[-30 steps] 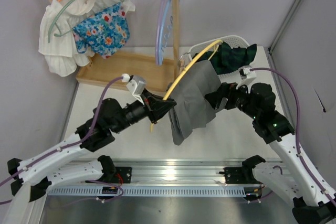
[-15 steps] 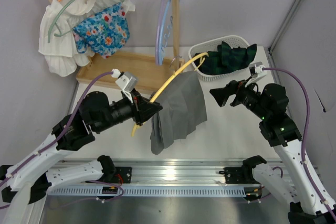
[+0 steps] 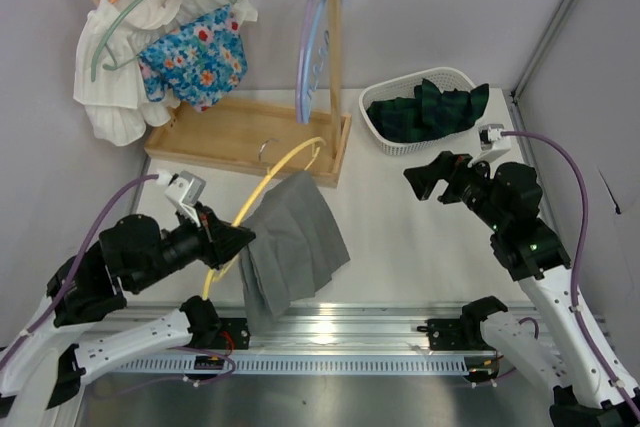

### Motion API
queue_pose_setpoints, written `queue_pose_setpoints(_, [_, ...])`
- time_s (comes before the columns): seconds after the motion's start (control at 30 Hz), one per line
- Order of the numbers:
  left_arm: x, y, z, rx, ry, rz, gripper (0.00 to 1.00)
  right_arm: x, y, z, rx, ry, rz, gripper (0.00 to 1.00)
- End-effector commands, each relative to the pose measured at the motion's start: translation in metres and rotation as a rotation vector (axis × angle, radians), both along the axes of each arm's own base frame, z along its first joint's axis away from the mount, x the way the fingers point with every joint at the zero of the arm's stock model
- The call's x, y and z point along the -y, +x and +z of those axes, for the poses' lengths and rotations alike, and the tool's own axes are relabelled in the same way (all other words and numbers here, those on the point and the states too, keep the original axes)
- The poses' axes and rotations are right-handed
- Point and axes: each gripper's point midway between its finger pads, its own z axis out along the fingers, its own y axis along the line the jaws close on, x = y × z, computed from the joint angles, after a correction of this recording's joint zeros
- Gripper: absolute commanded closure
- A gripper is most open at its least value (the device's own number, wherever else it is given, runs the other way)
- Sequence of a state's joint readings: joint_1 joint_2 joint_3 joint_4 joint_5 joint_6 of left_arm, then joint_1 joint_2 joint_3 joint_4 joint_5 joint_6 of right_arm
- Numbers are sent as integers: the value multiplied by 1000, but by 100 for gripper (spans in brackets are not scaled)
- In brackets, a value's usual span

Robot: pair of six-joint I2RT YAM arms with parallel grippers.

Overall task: Place the skirt on the hanger
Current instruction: Place skirt on hanger, then hang the hanger with skirt onto the clothesline

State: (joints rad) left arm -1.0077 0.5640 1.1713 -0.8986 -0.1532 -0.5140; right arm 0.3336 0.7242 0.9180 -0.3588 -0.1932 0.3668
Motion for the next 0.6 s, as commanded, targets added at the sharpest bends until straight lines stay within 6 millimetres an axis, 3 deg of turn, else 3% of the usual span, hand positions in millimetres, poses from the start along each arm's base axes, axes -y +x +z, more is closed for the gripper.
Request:
queue_pose_setpoints(0.0, [-27,11,-4,-36,-60,181,100,1,6,-4,-9,33,-50,1])
queue_pose_setpoints(0.13, [-59,18,-9,-44,-60,335,100,0,9,-18,-56,17,-69,1])
queue_pose_setpoints(0.27, [-74,27,-2,-12,-18,420,100,-9,10,-23,-61,11,-54,1])
queue_pose_setpoints(0.57, [-83,67,55,193,62,575,100,-19,14,-34,-83,-13,-48,1])
